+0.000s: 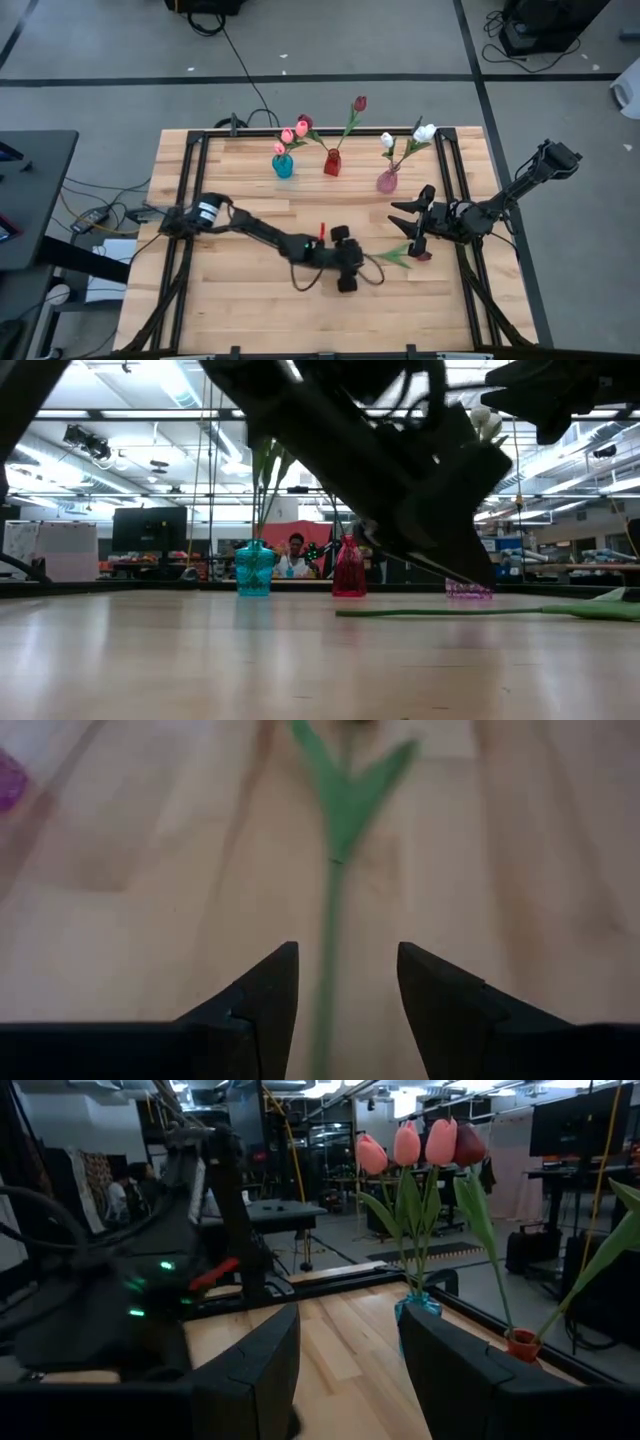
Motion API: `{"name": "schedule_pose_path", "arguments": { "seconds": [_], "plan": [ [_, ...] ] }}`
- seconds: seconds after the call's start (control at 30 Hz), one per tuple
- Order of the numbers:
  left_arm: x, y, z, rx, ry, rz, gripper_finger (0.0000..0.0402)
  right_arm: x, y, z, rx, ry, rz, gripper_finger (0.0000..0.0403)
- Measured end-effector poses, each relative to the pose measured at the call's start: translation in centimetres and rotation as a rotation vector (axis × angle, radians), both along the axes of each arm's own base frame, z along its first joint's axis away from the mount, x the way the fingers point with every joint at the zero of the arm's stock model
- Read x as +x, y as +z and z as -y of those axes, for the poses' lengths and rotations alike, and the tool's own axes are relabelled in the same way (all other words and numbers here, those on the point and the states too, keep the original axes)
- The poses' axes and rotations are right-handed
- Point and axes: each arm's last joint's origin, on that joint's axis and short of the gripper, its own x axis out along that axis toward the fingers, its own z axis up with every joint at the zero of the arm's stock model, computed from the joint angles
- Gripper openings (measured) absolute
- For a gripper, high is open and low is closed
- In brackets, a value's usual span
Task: Sort flowers into vase by color
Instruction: Put the violet tulip into the red vase
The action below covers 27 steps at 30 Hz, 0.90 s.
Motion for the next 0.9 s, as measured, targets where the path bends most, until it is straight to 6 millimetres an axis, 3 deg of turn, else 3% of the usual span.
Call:
{"name": "schedule_pose_path", "arguments": {
  "seconds": [0.3,0.57,0.9],
  "plan": [
    [0.8,-0.9,-3.5,-0.110,-0.048,-0.056,0.0162,0.0,0.0,0.0,-0.006,-0.001,-0.002,0.0185],
    [0.9,-0.6,-3.1,-0.121,-0.065,-0.023,0.0135,0.0,0.0,0.0,-0.007,-0.001,-0.003,0.0185],
    [1.9,0.6,-3.0,-0.147,-0.047,0.023,0.0131,-0.2,0.7,-0.2,-0.001,0.013,0.056,0.0185]
  ]
}}
